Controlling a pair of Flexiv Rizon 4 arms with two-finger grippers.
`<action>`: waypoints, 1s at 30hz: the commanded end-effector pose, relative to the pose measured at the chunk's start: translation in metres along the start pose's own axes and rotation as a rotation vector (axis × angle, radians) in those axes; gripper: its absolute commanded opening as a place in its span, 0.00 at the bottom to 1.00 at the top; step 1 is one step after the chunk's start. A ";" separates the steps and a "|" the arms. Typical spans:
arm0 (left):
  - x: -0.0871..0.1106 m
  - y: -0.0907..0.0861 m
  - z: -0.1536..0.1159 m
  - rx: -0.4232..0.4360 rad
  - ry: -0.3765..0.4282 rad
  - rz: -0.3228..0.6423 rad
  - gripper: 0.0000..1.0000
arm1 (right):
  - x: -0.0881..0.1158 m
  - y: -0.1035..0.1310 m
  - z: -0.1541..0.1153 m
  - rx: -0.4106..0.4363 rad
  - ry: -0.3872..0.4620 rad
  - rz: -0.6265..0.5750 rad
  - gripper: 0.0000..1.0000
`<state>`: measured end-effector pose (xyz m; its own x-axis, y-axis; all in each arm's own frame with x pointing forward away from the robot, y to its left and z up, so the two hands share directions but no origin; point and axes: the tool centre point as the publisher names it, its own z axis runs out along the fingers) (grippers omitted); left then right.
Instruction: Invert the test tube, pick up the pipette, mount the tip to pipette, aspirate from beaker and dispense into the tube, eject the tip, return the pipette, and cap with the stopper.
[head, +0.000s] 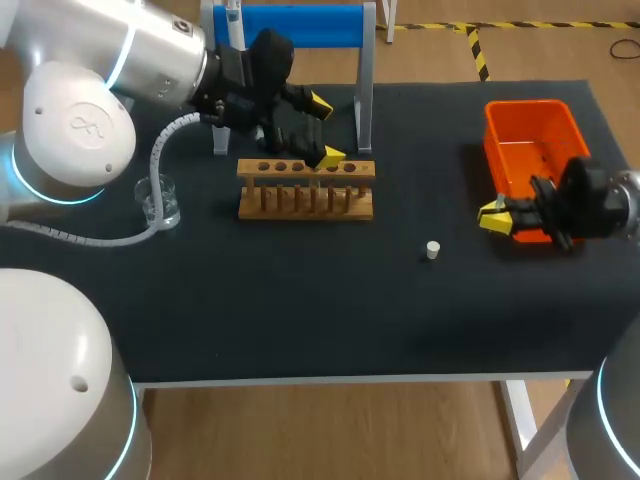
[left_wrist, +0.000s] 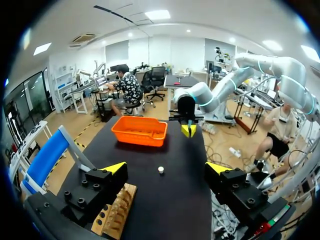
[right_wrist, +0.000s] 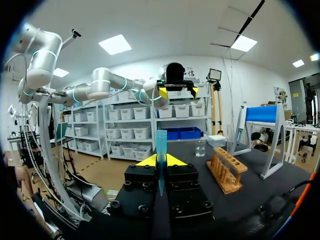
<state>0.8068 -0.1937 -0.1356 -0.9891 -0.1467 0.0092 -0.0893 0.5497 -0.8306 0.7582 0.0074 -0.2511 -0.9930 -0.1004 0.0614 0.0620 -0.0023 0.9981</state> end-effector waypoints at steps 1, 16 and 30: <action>-0.001 0.000 0.001 -0.001 0.001 0.000 1.00 | 0.001 0.000 -0.003 0.001 0.007 -0.002 0.00; -0.001 0.000 0.001 -0.001 0.001 0.000 1.00 | 0.001 0.000 -0.003 0.001 0.007 -0.002 0.00; -0.062 0.050 -0.040 -0.063 -0.150 -0.099 1.00 | 0.001 0.000 -0.003 0.001 0.007 -0.002 0.00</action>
<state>0.8592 -0.1363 -0.1532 -0.9499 -0.3126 -0.0015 -0.1887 0.5772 -0.7945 0.7579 0.0053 -0.2515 -0.9925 -0.1066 0.0594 0.0600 -0.0020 0.9982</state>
